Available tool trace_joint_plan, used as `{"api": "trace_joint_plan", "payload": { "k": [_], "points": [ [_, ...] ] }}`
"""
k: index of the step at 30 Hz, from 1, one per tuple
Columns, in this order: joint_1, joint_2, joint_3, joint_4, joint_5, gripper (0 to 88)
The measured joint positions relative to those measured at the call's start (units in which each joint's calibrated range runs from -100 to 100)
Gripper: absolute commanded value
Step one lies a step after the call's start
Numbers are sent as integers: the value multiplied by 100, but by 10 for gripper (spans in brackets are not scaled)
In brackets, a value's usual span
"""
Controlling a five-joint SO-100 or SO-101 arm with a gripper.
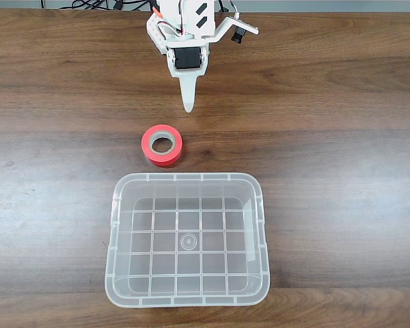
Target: Grab the tape and place it in the box.
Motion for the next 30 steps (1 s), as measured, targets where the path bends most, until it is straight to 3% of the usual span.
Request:
{"api": "trace_joint_plan", "payload": {
  "k": [30],
  "points": [
    [180,0,-379,0,0,12]
  ]
}}
